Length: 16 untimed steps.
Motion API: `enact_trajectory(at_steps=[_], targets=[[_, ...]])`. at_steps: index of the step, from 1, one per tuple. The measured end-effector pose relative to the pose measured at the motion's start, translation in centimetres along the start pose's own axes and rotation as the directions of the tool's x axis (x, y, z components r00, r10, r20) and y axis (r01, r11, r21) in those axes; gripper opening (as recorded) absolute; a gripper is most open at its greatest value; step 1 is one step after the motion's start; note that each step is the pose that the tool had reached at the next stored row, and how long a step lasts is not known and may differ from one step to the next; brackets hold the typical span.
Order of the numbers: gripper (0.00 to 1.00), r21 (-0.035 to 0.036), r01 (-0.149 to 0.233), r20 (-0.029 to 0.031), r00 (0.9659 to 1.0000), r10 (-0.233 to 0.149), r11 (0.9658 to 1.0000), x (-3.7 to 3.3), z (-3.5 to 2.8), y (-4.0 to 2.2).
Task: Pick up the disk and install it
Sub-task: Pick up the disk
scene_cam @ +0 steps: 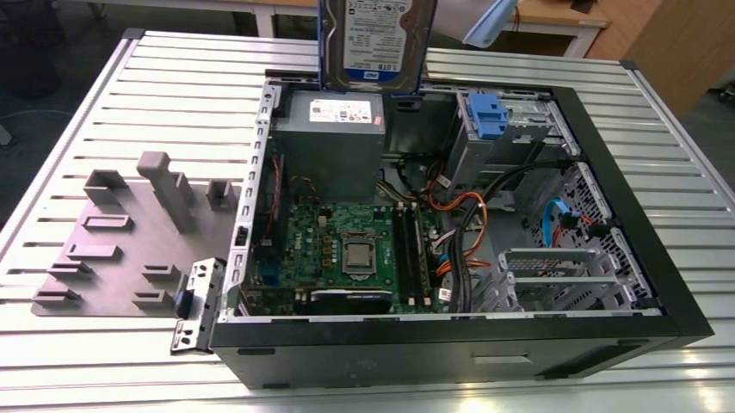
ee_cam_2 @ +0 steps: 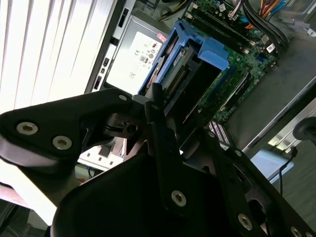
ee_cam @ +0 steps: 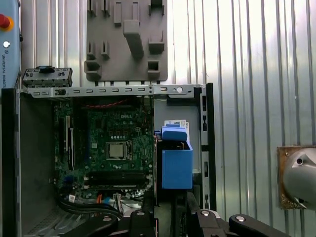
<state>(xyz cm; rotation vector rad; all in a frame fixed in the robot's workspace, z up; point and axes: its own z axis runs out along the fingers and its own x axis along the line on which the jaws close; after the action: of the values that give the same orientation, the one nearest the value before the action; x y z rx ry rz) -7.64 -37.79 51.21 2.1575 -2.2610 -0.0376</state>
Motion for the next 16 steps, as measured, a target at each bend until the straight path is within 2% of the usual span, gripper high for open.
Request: enact_trajectory(at_steps=[16], targets=[[0.35,-0.0001,0.000,-0.0001,1.0000,0.000,1.0000,-0.03,-0.02,-0.60]])
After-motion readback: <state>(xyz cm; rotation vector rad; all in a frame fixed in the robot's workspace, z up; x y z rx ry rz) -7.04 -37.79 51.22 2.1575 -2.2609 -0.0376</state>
